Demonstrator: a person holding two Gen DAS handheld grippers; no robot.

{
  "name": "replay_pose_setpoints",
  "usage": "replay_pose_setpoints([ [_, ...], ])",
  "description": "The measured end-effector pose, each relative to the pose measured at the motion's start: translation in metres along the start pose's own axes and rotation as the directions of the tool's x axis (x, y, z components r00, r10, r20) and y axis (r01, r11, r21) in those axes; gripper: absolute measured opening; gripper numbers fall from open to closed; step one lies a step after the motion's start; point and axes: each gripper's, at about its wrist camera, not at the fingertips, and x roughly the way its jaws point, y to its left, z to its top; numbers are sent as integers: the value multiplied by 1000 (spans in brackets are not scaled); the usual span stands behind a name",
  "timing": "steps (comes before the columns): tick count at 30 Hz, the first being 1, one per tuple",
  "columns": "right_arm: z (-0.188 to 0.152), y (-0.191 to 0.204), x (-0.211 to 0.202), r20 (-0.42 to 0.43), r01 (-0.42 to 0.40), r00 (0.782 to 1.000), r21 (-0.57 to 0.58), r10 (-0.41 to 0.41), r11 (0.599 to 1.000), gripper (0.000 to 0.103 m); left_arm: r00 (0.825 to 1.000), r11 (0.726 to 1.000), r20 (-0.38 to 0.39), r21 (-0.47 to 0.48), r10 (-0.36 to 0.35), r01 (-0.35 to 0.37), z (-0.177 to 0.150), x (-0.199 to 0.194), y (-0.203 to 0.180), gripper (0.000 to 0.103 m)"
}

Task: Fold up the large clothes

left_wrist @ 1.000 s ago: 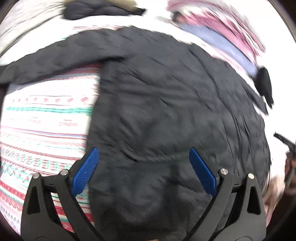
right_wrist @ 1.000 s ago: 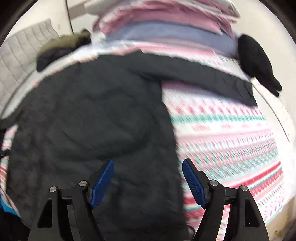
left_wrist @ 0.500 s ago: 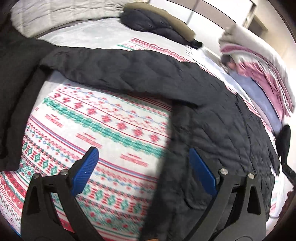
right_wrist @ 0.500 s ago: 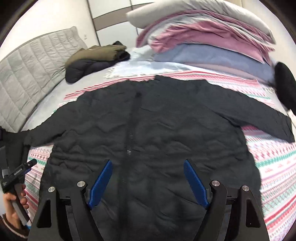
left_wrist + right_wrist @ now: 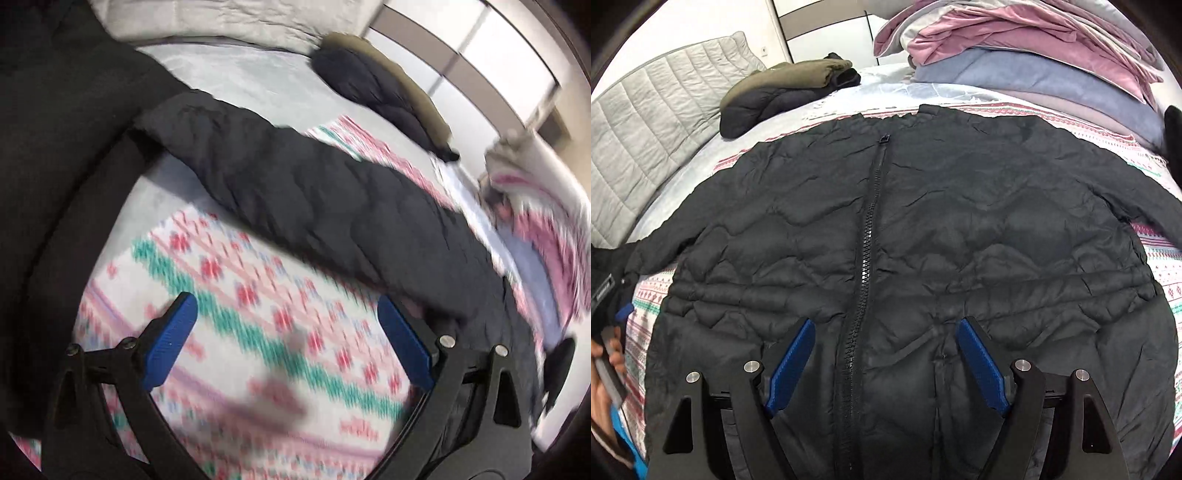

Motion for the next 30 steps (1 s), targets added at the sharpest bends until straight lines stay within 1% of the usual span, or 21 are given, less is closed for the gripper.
replay_pose_setpoints([
  [1, 0, -1, 0, -2, -8, 1000, 5, 8, 1000, 81, 1000, 1000, 12, -19, 6, -6, 7, 5, 4, 98],
  [3, -1, -2, 1, -6, -23, 1000, 23, 23, 999, 81, 999, 998, 29, -39, 40, -39, 20, 18, 10, 96],
  [6, -1, 1, 4, -12, -30, 999, 9, 30, 1000, 81, 991, 990, 63, -82, 118, -113, 37, 36, 23, 85],
  [7, -1, 1, 3, -11, -29, 1000, 5, 29, 1000, 81, 988, 987, 74, -91, 137, -130, 39, 37, 26, 76],
  [8, -2, 1, 3, -8, -30, 1000, 2, 30, 1000, 81, 982, 982, 83, -104, 168, -159, 45, 40, 29, 64],
  [9, -2, 1, 3, -7, -33, 999, 3, 33, 999, 81, 979, 978, 89, -112, 186, -176, 47, 42, 29, 56],
  [11, -2, -1, 3, -8, -39, 999, 11, 39, 999, 81, 977, 977, 88, -107, 196, -186, 56, 41, 28, 6],
  [12, -2, -2, 3, -7, -40, 999, 16, 41, 999, 81, 976, 977, 92, -99, 198, -189, 60, 39, 24, 5],
  [15, 0, -5, 1, -1, -45, 999, 35, 45, 998, 81, 970, 984, 167, -37, 177, -173, 69, 15, -3, 5],
  [18, 1, -6, -4, 13, -54, 998, 45, 54, 998, 81, 966, 989, 230, 66, 114, -132, 77, -15, -49, 5],
  [22, 3, -8, -12, 36, -66, 997, 47, 65, 997, 81, 963, 985, 268, 160, 26, -71, 80, -44, -108, 4],
  [23, 4, -9, -14, 41, -67, 997, 50, 65, 997, 81, 961, 980, 277, 193, -3, -53, 78, -52, -127, 4],
  [25, 6, -11, -19, 52, -64, 997, 52, 61, 997, 81, 957, 969, 285, 247, -50, -23, 76, -61, -158, 4],
  [26, 6, -12, -21, 57, -62, 997, 52, 59, 997, 81, 957, 959, 277, 284, -85, 3, 70, -65, -179, 4],
  [27, 7, -13, -23, 62, -61, 996, 54, 57, 997, 81, 958, 954, 269, 301, -101, 17, 67, -65, -189, 4],
  [28, 8, -15, -25, 68, -62, 996, 56, 58, 996, 81, 959, 942, 248, 331, -133, 45, 59, -67, -209, 4],
  [30, 9, -18, -29, 78, -70, 995, 66, 65, 995, 81, 961, 926, 214, 366, -176, 88, 48, -65, -233, 4],
])
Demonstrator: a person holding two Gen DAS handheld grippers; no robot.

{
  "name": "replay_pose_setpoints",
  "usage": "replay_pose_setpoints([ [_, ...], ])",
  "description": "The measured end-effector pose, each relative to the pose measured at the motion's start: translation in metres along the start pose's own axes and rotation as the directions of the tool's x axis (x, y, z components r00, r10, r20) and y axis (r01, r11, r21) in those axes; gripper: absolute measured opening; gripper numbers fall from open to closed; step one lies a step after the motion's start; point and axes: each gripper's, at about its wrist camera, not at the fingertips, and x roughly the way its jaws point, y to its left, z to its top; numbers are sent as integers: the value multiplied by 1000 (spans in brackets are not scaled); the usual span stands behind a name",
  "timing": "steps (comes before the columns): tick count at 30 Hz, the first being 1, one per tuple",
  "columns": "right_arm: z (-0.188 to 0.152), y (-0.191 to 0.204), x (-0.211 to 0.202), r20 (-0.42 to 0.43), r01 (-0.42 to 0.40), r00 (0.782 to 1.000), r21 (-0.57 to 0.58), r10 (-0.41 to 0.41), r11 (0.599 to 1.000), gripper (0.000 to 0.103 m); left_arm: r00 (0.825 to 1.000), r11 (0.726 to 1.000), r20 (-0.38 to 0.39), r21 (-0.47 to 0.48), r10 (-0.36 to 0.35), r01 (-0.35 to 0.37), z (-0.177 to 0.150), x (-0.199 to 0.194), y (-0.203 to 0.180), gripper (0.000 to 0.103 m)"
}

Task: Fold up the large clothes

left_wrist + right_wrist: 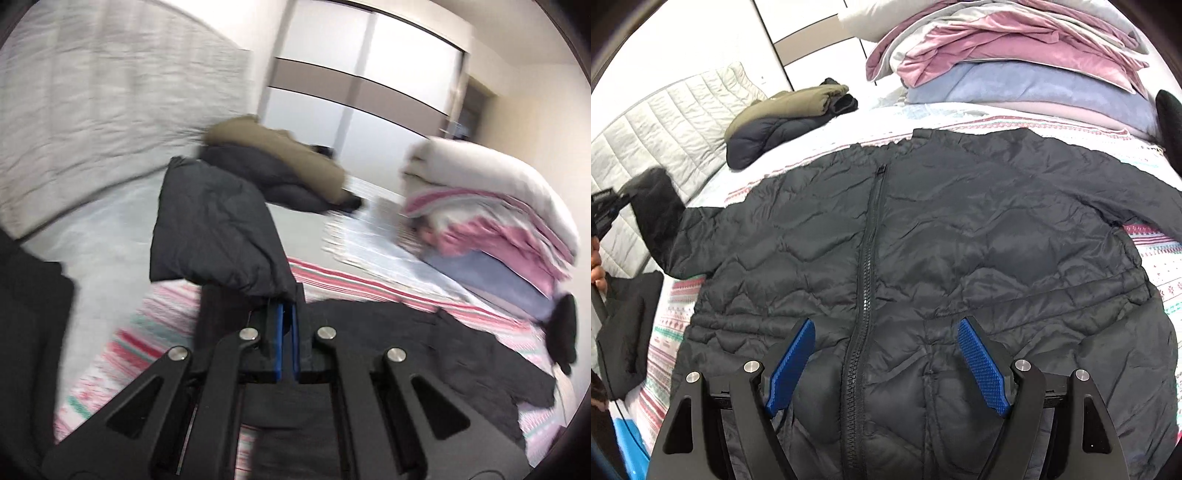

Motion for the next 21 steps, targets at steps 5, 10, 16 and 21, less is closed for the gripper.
replay_pose_setpoints([
  [5, 4, -11, -10, 22, -10, 1000, 32, 9, 999, 81, 990, 987, -86, 107, -112, 121, -30, 16, -77, 4],
  [10, 7, -21, -15, 39, -10, 999, 54, 8, 998, 81, 966, 965, -199, 171, -166, 201, -71, 39, -121, 4],
  [16, 9, -31, -18, 47, -13, 999, 91, 9, 996, 81, 888, 946, -426, 179, -172, 269, -144, 84, -134, 5],
  [21, 9, -30, -18, 47, -14, 999, 84, 10, 996, 81, 857, 932, -489, 213, -159, 294, -175, 86, -134, 36],
])
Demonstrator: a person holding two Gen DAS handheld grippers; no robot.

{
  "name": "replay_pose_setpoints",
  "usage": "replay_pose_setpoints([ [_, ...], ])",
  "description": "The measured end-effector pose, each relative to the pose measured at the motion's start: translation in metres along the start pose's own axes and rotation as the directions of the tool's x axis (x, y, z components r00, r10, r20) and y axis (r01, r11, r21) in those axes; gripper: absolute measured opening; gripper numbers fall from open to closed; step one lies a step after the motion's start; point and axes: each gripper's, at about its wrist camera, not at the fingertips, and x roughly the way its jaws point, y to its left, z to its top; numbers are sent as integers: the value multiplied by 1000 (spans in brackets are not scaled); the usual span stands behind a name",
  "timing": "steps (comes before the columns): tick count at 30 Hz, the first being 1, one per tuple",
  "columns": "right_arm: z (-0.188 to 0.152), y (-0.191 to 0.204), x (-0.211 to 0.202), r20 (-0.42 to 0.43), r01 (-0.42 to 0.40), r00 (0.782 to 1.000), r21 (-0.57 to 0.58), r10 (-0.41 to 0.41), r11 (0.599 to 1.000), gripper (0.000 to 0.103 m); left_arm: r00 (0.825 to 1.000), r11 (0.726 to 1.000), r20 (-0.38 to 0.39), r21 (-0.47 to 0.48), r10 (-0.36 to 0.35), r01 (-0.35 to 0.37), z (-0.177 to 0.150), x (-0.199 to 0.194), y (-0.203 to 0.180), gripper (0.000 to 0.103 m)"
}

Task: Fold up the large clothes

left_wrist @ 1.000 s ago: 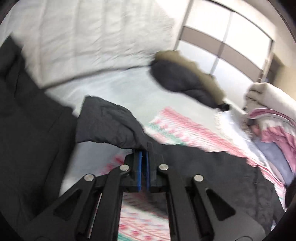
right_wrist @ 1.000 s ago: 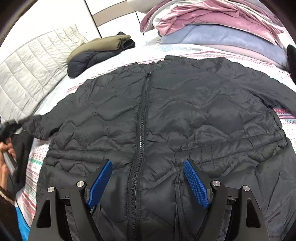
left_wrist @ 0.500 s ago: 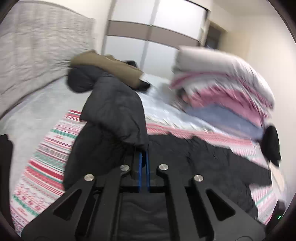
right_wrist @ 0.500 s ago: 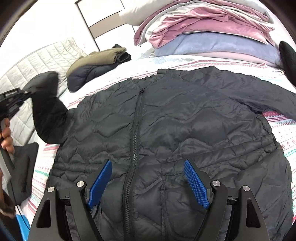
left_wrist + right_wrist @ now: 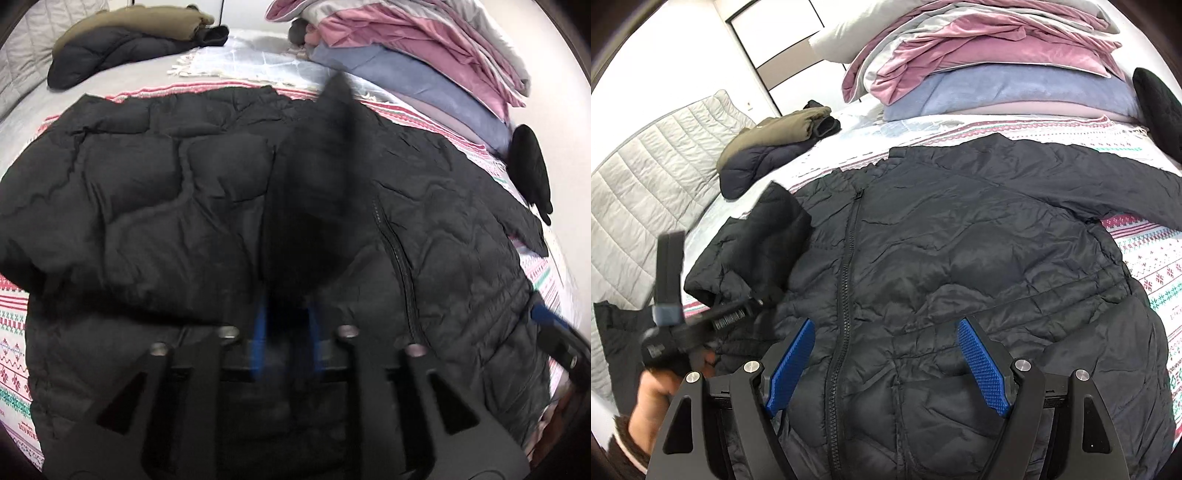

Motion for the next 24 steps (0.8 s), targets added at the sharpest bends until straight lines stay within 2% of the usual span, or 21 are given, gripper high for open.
replay_pose_setpoints([
  [2, -1, 2, 0, -1, 4, 1000, -9, -4, 1000, 81, 999, 1000, 28, -10, -17, 17, -5, -16, 0, 80],
  [3, -1, 3, 0, -1, 6, 1000, -13, -6, 1000, 81, 999, 1000, 43, -17, -22, 23, -6, -25, 0, 85],
  [5, -1, 4, 1, -3, 9, 1000, -19, -9, 1000, 81, 997, 999, 72, -15, -36, 37, -10, -44, 3, 86],
  [7, -2, 7, 1, -4, 11, 1000, -26, -11, 1000, 81, 997, 1000, 78, -19, -16, 18, -14, -58, 7, 86],
  [11, -3, 13, 0, -4, 7, 1000, -43, -8, 999, 81, 993, 997, 97, -59, 60, -55, -25, -86, 27, 88],
  [14, -3, 18, 0, -11, -12, 1000, -49, 12, 999, 81, 985, 988, 120, -108, 122, -109, -33, -101, 50, 95],
  [17, -6, 28, 0, -32, -44, 999, -68, 42, 997, 83, 974, 977, 140, -145, 176, -156, -41, -102, 68, 100],
  [20, -8, 40, 3, -57, -79, 996, -82, 74, 994, 87, 968, 961, 106, -185, 228, -206, -43, -99, 91, 100],
  [24, -5, 56, 11, -111, -140, 985, -77, 131, 987, 88, 972, 951, 81, -236, 223, -198, -46, -98, 114, 100],
])
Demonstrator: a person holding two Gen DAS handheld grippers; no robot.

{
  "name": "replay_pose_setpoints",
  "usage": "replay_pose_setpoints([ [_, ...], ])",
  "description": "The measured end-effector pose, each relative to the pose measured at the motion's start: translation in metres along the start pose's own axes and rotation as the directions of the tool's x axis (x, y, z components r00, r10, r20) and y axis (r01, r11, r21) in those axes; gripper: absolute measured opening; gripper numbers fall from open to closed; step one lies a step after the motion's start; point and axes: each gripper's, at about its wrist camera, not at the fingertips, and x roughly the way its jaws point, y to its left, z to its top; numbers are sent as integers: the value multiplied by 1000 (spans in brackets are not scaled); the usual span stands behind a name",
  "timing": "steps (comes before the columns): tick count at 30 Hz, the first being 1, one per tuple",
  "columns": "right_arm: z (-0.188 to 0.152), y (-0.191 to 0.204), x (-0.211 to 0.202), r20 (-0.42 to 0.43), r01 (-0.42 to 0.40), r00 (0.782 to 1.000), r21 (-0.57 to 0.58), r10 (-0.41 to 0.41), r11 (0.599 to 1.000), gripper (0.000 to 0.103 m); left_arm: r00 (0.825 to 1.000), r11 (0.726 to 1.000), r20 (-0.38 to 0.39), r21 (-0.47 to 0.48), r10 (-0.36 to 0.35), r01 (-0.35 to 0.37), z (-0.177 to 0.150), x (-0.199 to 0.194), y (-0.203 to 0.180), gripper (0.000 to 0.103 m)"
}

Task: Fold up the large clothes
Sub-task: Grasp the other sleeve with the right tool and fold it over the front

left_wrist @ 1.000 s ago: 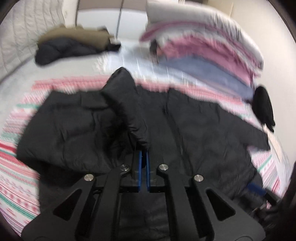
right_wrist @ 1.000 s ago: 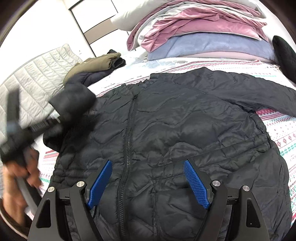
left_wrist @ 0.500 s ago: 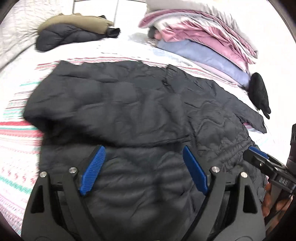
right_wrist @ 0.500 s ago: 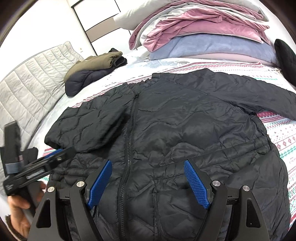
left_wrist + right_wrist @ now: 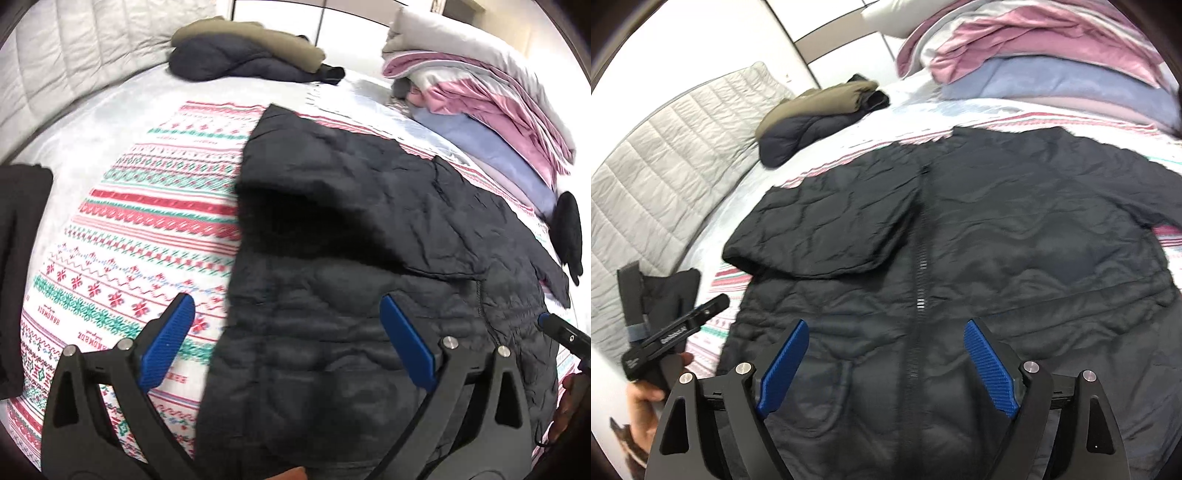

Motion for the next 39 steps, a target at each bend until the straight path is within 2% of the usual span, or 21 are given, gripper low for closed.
replay_pose_setpoints([
  [7, 26, 22, 21, -78, -7, 997, -35, 4, 999, 89, 1000, 1000, -24, -20, -20, 20, -1, 10, 22, 100],
  [10, 40, 27, 30, -72, 2, 997, -44, -5, 999, 89, 1000, 999, -10, -40, -12, 12, -1, 11, 32, 100],
  [14, 55, 16, 47, -64, -18, 998, 19, 20, 1000, 89, 999, 996, 26, -80, -24, 26, 0, 11, 46, 100],
  [16, 61, 9, 59, -54, 22, 998, 39, -20, 999, 89, 998, 994, 44, -102, -41, 45, 1, 12, 51, 99],
  [18, 67, 1, 73, -46, 59, 997, 60, -56, 996, 89, 996, 991, 66, -117, -55, 62, 2, 11, 54, 92],
  [21, 70, -5, 100, -61, -14, 998, 110, 21, 994, 86, 992, 986, 100, -141, -73, 86, 7, 9, 57, 83],
  [22, 69, -3, 110, -70, -67, 995, 123, 76, 990, 76, 990, 983, 113, -157, -81, 98, 11, 8, 60, 80],
  [23, 68, 1, 114, -68, -92, 993, 120, 101, 988, 59, 987, 978, 132, -177, -86, 109, 14, 5, 62, 76],
  [24, 68, 6, 118, -66, -106, 991, 99, 112, 989, 48, 985, 975, 150, -189, -87, 115, 18, 3, 64, 73],
  [25, 69, 14, 121, -64, -106, 992, 56, 109, 993, 15, 980, 973, 178, -193, -90, 124, 24, 1, 65, 69],
  [26, 72, 23, 122, -71, -90, 993, -6, 90, 996, 9, 977, 974, 194, -186, -89, 126, 28, -1, 65, 62],
  [27, 77, 30, 119, -63, -64, 996, -63, 60, 996, 9, 975, 976, 207, -178, -85, 122, 32, -1, 65, 59],
  [30, 96, 40, 91, 52, 11, 999, -175, -2, 984, 8, 967, 980, 243, -159, -75, 116, 49, 2, 64, 44],
  [33, 115, 36, 67, 145, 124, 985, -229, -92, 966, 8, 970, 980, 225, -150, -92, 128, 63, 18, 55, 36],
  [37, 126, 19, 70, 132, 214, 974, -254, -186, 943, 8, 982, 995, 170, -44, -81, 89, 73, 42, 21, 36],
  [39, 125, 6, 78, 124, 278, 959, -262, -253, 924, 8, 989, 998, 132, 24, -66, 64, 71, 56, 3, 36],
])
